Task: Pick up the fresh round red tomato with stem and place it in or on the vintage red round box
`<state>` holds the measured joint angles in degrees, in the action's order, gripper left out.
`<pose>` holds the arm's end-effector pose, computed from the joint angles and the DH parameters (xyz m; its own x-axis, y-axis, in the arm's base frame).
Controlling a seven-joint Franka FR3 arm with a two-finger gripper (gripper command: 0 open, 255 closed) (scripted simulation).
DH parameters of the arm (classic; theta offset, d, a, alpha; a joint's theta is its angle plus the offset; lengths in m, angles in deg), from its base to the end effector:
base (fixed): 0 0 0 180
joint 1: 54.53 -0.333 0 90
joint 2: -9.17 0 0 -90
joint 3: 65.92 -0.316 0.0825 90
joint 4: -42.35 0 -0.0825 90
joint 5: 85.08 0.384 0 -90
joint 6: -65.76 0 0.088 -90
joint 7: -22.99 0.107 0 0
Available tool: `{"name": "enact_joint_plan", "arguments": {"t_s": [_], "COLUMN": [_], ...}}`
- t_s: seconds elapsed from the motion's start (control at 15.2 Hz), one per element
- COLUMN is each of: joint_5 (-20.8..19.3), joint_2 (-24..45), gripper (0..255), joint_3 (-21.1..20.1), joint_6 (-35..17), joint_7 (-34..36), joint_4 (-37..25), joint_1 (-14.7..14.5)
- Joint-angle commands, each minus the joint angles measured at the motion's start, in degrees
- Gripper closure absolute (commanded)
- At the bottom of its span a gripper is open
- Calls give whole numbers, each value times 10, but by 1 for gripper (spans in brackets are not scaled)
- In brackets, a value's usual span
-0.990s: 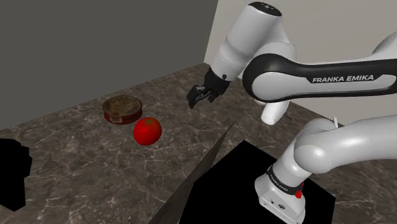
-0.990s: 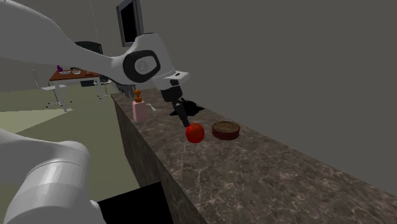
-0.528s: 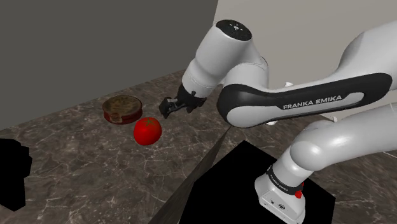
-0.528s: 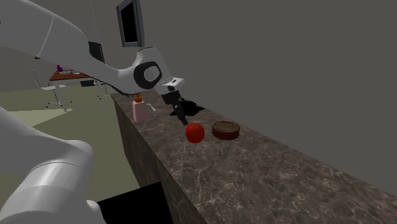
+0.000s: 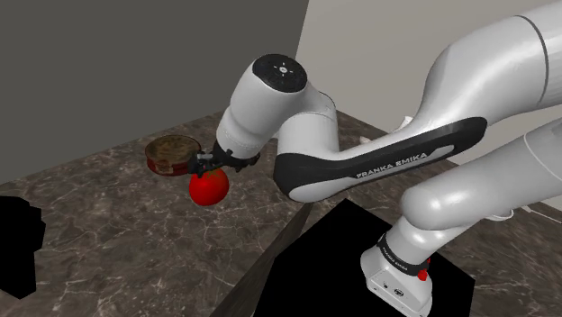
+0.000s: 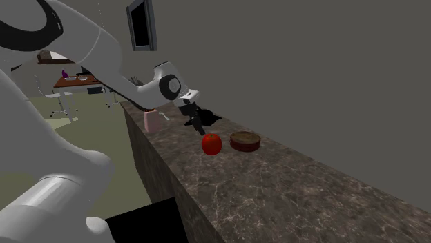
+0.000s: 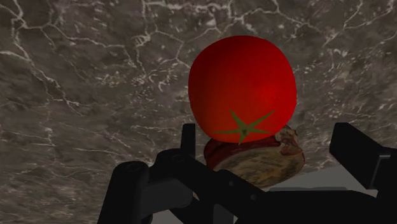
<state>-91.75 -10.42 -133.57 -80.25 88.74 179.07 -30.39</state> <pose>0.3581 0.3569 0.3990 0.8509 -0.2550 0.4592 -0.2563 -0.9647 -0.0606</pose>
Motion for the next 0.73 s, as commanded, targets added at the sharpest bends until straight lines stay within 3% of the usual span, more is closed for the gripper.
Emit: {"name": "enact_joint_plan", "arguments": {"t_s": [0.0, 0.2, 0.26, 0.66], "joint_5": [-19, -51, -69, -67], "joint_2": [14, 34, 44, 43], "gripper": [0, 0, 0, 0], "joint_3": [-29, -78, -110, -111], "joint_6": [-12, -31, -41, -41], "joint_7": [16, 39, 52, 50], "joint_4": [-3, -3, -4, -4], "joint_1": [31, 87, 122, 123]}}
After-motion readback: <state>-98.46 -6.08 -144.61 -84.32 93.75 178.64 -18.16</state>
